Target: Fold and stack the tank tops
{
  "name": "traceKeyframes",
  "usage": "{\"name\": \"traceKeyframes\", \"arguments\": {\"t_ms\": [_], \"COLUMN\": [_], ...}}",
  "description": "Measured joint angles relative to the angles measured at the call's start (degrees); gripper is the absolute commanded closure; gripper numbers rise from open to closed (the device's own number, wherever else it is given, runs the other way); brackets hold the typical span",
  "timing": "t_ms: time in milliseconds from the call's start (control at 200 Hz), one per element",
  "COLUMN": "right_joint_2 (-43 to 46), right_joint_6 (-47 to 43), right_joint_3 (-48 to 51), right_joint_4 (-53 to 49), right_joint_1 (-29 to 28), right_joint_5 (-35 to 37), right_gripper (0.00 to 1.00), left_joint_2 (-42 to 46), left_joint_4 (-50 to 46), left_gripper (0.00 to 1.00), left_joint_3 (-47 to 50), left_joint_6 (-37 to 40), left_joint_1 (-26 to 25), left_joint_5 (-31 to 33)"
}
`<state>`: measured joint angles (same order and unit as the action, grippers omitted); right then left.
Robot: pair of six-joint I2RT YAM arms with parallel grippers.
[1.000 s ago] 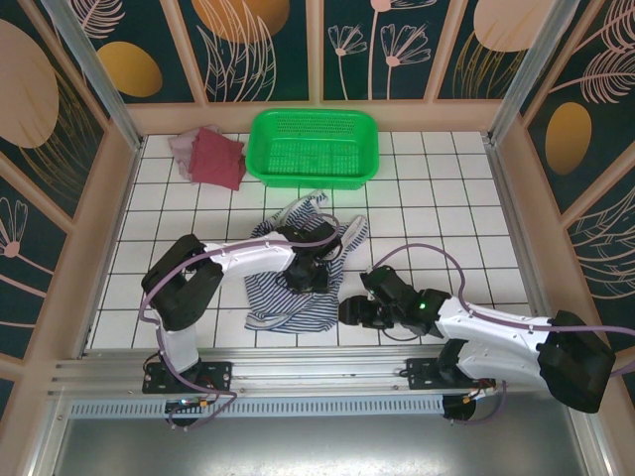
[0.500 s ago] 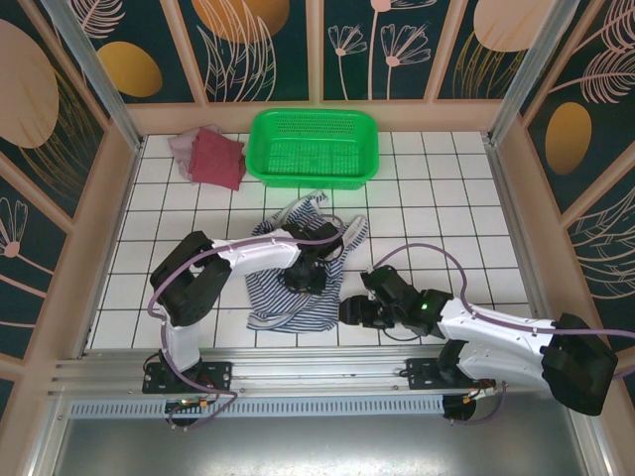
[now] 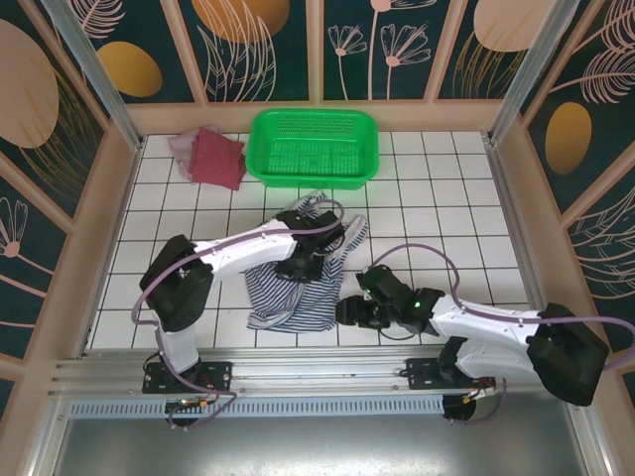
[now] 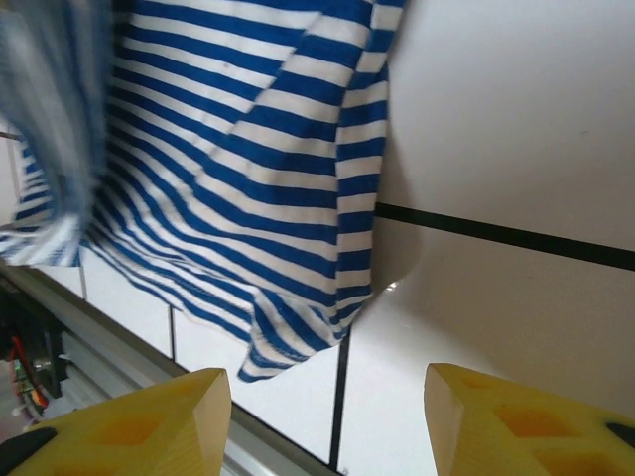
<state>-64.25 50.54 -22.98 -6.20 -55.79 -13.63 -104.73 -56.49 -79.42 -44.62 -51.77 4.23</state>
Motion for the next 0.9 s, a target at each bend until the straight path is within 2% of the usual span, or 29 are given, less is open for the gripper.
{"name": "traceKeyframes", "arguments": {"t_ms": [200,475,666,896], "right_joint_2": [-5.27,-12.24,-16.37,-15.3], "right_joint_6": [-0.04,-0.68,-1.68,-1.77], "right_joint_3": [-2.89,-8.41,-12.55,-14.03], "right_joint_4": [0.24,0.22,-5.22,-11.43], "right_joint_1": [-3.15,-6.75,-8.41,-10.29], "right_joint_5": [0.33,2.1,5.33,8.79], "right_gripper": [0.47,0.48,0.5,0.51], "left_joint_2": [8.63,22.12,25.55,28.35], "left_joint_4": [-6.54,-12.22,-13.68,-14.21], "left_gripper": [1.0,1.0,1.0,1.0], "left_joint_3": [1.64,10.91,15.98,18.25], "left_joint_6": [0.02,0.04,0.48,1.79], "left_joint_1": [1.77,9.94,12.17,15.58], "left_joint_5": [4.46,8.66,9.81,11.47]}}
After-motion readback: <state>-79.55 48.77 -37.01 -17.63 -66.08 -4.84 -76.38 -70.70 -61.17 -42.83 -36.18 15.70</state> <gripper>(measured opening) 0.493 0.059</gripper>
